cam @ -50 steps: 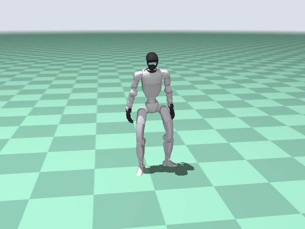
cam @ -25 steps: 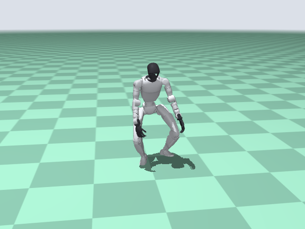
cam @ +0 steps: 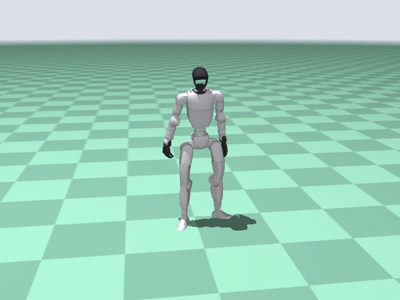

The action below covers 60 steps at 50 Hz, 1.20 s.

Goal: In place motions

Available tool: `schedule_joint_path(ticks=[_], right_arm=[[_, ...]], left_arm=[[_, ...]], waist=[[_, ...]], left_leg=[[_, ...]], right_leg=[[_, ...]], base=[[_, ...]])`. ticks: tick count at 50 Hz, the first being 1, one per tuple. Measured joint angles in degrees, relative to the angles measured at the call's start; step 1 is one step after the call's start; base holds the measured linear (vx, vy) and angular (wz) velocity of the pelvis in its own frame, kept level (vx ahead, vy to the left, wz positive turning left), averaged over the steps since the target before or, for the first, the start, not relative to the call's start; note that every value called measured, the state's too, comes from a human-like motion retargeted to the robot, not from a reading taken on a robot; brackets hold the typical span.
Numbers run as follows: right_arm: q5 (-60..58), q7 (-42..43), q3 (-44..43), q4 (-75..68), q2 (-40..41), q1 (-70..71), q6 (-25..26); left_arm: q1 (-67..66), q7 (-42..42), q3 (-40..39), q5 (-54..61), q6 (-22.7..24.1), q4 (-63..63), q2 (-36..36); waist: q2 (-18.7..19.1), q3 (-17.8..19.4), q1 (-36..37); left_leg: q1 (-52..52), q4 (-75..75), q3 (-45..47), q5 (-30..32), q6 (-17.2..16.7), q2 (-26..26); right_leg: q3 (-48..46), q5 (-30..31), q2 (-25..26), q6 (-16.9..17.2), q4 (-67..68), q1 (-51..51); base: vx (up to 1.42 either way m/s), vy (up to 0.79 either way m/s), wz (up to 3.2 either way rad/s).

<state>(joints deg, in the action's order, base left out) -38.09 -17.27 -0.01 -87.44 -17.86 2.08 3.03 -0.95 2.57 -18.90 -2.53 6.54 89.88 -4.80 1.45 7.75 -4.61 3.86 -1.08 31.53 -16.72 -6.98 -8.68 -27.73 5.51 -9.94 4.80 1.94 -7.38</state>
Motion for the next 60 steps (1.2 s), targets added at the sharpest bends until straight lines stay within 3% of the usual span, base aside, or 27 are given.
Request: schedule_joint_path(ticks=[2,5,9,14,22,30,39,44,48,55,60], right_arm=[[0.33,1.0,-2.66,-2.55,0.49,-0.71,3.16],[7.76,1.46,-5.18,-5.66,1.51,-0.59,5.51],[16.01,0.67,-4.57,-5.96,2.1,-0.28,1.88],[15.22,2.67,-0.95,-2.01,4.01,3.15,1.54],[12.04,6.54,9.29,6.84,4.74,15.44,-3.04],[12.78,2.73,6.86,10.62,4.58,30.85,-4.66],[15.1,3.18,3.99,12.81,4.7,37.54,-5.98],[15.18,2.92,3.33,12.22,4.18,35.35,-5.91],[15.78,2.4,3.73,10.38,4.33,30.75,-4.63],[13.57,2.61,5.79,9.06,3.46,18.08,-3.55],[5.53,5.04,5.71,7.75,2.28,6.57,-4.57]], left_arm=[[-0.83,0.86,-1.74,0.16,-0.42,2.83,0.57],[-0.48,0.68,-0.69,2.0,-1.73,5.53,-0.19],[0.03,-0.36,2.06,0.22,-2.21,3.48,-1.58],[3.97,-0.7,2.21,1.28,-2.59,-0.71,-2.38],[18.78,-0.92,8.32,2.98,-2.21,-4.6,-7.83],[32.72,-0.45,10.3,2.89,-3.47,-7.85,-13.34],[38.42,-0.62,9.35,2.76,-3.0,-9.97,-14.61],[36.34,-1.56,9.24,2.0,-3.15,-8.29,-13.89],[31.51,-1.78,8.59,1.87,-3.46,-6.61,-12.76],[18.43,-1.49,1.62,5.39,-2.21,-5.19,-4.62],[8.2,-3.77,3.68,2.66,-1.72,-3.1,-2.32]], waist=[[0.1,-0.97,-0.27],[-0.28,0.52,0.18],[-0.33,0.48,0.34],[-0.16,-0.3,-0.54],[-0.05,2.09,-0.47],[-1.48,1.29,1.99],[-2.44,2.6,2.61],[-2.03,2.48,2.4],[-1.87,2.06,2.04],[-1.15,-0.36,0.65],[-0.25,1.03,0.36]], left_leg=[[0.76,-1.38,-0.32,-0.27,0.19,-0.42],[-0.42,-2.15,-0.65,-0.4,0.64,-0.28],[-1.38,-2.78,-0.48,-1.14,0.41,-0.44],[2.42,-8.65,-1.56,-4.45,0.55,-1.68],[22.8,-40.7,-9.43,-17.0,-1.32,-9.3],[44.98,-68.49,-15.41,-26.51,-2.39,-10.25],[54.52,-81.1,-15.4,-30.88,-1.48,-10.65],[51.82,-77.99,-14.71,-30.02,-1.43,-10.46],[44.67,-67.7,-13.41,-26.91,-1.71,-9.6],[27.72,-32.5,-6.21,-11.31,0.24,-5.67],[12.65,-12.55,-3.37,-3.51,-0.41,-2.85]], right_leg=[[-0.21,0.1,-0.51,-0.01,0.48,-0.11],[-0.76,-0.04,-0.99,-0.13,1.68,0.93],[-0.57,-0.88,-1.23,0.03,2.6,1.78],[-0.95,-3.98,-2.58,-0.02,7.94,-1.34],[3.08,-16.85,-6.64,0.29,34.33,-17.94],[9.31,-25.37,-9.79,-1.65,61.49,-41.27],[13.37,-29.24,-10.28,-4.48,74.61,-52.84],[13.02,-28.77,-10.68,-3.73,71.09,-49.66],[11.47,-25.16,-10.03,-2.21,60.08,-41.86],[5.85,-9.92,-6.5,-1.01,26.47,-24.65],[0.21,-2.77,-4.41,0.76,9.26,-9.52]], base=[[0.17,0.04,0.1],[-0.02,-0.01,0.0],[0.01,0.01,-0.01],[-0.02,0.04,0.11],[-0.21,0.01,0.11],[-0.18,0.04,-0.16],[-0.03,0.02,-0.08],[0.01,0.01,0.01],[0.07,-0.01,0.04],[0.02,-0.01,0.05],[0.22,-0.09,0.16]])
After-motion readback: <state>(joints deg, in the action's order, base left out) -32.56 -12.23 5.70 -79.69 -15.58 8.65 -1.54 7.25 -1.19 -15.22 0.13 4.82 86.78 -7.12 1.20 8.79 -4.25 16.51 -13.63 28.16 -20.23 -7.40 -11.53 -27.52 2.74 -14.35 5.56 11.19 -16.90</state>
